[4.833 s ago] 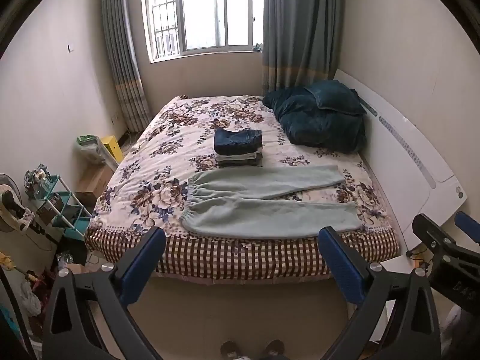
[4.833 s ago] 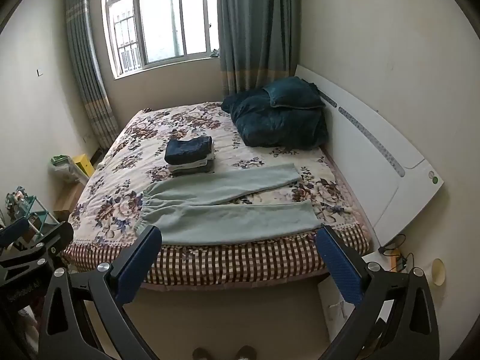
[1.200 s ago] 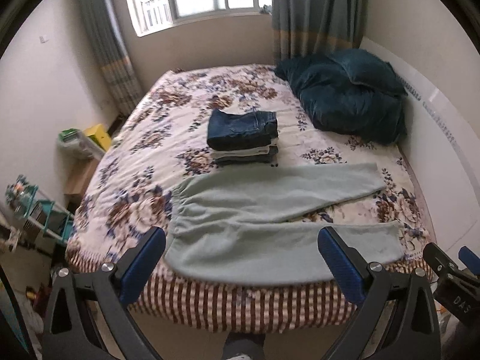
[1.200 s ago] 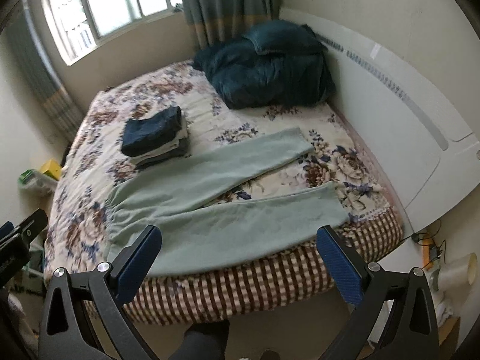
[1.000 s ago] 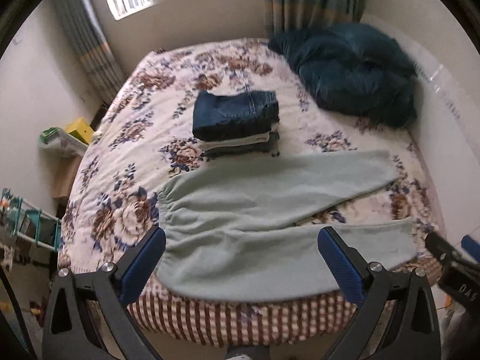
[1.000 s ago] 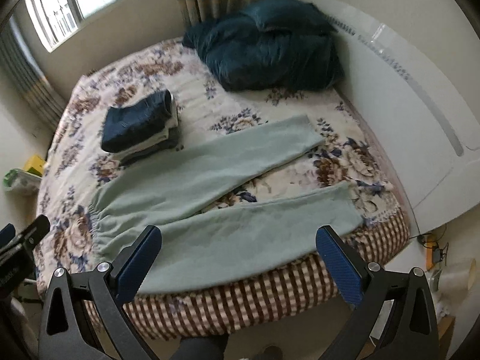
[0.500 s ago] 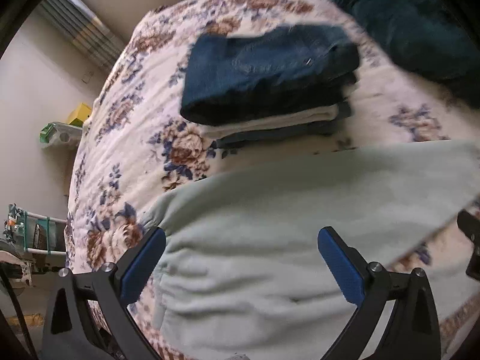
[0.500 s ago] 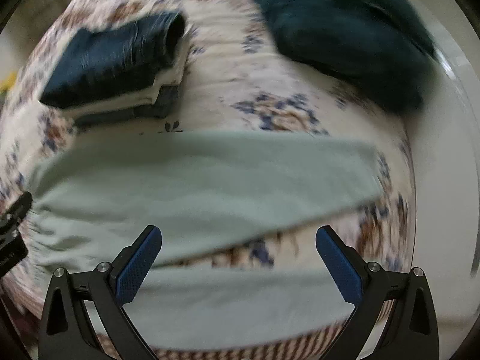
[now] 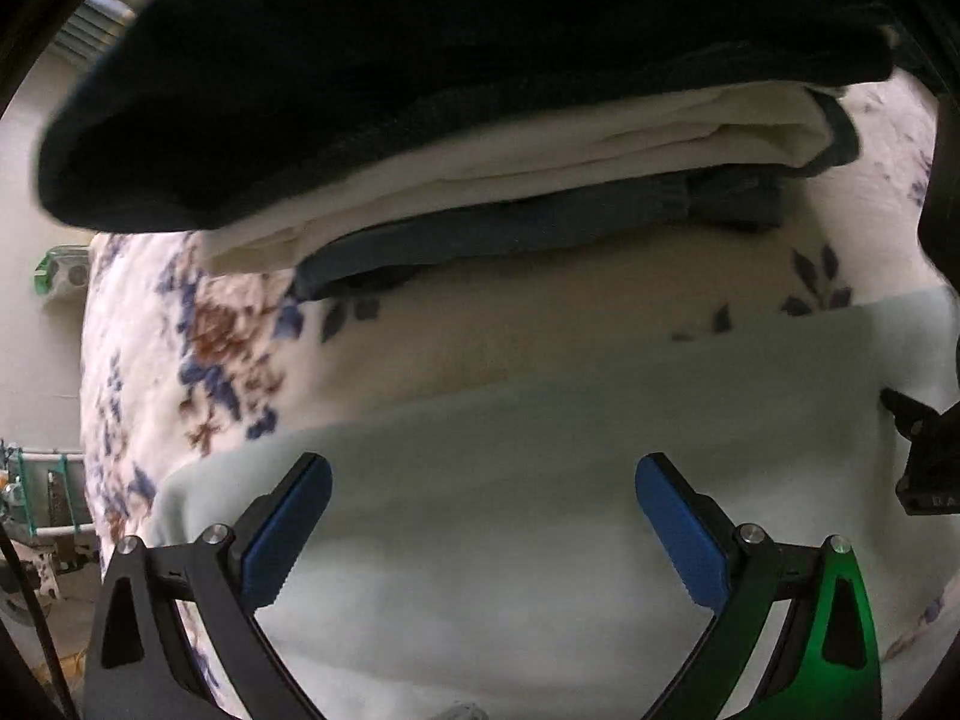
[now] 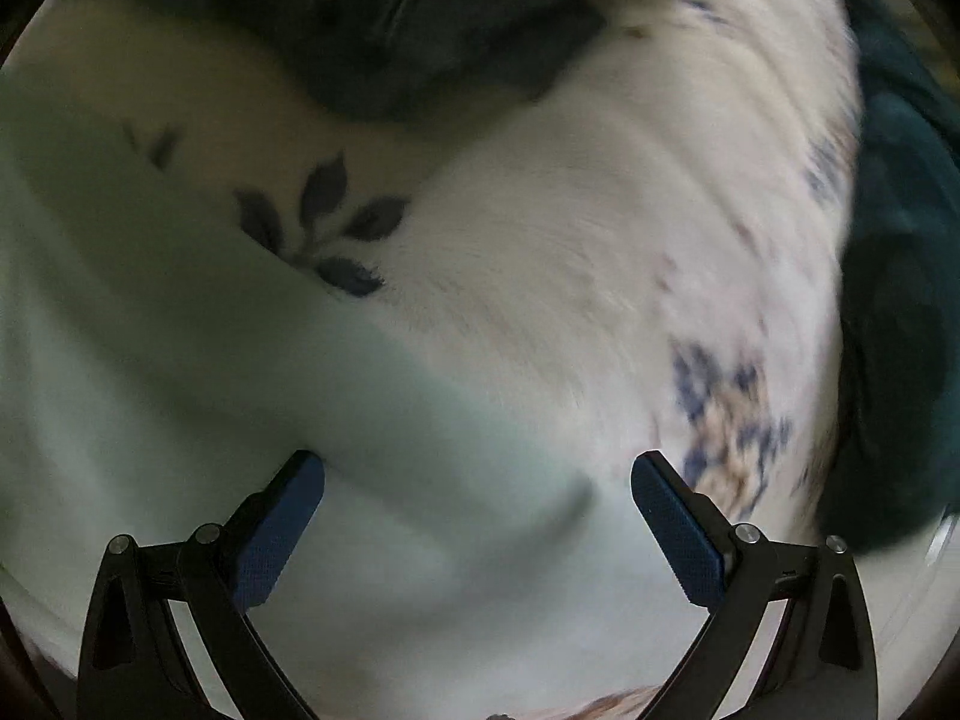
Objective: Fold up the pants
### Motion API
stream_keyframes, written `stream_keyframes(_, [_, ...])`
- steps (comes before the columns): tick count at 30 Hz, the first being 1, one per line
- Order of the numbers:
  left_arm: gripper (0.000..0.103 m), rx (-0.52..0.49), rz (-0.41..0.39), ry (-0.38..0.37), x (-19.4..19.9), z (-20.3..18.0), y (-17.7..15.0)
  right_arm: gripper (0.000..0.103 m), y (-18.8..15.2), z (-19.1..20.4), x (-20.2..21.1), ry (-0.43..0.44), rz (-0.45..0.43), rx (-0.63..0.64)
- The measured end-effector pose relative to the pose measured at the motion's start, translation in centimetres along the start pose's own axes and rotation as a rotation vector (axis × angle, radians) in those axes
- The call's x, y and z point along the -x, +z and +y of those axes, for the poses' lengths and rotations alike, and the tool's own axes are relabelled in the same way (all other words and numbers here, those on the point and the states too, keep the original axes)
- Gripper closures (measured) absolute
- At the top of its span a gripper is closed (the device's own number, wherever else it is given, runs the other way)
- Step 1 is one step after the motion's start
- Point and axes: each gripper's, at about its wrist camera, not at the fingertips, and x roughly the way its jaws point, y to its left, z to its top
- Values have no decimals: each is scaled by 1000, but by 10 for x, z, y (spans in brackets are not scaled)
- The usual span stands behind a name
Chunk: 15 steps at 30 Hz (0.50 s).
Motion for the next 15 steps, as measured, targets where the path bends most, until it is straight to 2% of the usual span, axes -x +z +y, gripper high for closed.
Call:
stream_keyframes(1, [0,-6,3,-9,-4,1,3,1,5,1,-9,31,7,49])
stream_keyframes(3, [0,-18,2,-24,-5,2,6,14,7,-1,-15,87,1,81])
stream_keyframes(4, [0,-34,0,-40,-5,3,8,41,7,-3,-16,181,-3,84])
stream_keyframes(5, [0,-43,-3,-50,-5,2,9,59,5,-3,-13,234,-12,83])
stream_keyframes(6, [0,-60,-5,-63,-4,2,10,64,3,-4,-10,230,-31,87])
stream_keyframes(7, [0,-73,-2,-73,-3,1,12,80,-3,-6,-3,211,-70,90])
stream_keyframes(8, [0,-88,-1,-90,-2,0,12,88,-9,-10,4,208,-101,78])
stream_keyframes(10, [1,-128,-11,-122,4,-4,14,90,-21,-21,17,226,-170,39])
stream_keyframes(13, [1,-204,-4,-227,15,-16,15,92,-45,-36,34,258,-279,-8])
stream_keyframes(15, [1,-268,24,-310,19,-27,15,92,-59,-39,40,265,-315,-12])
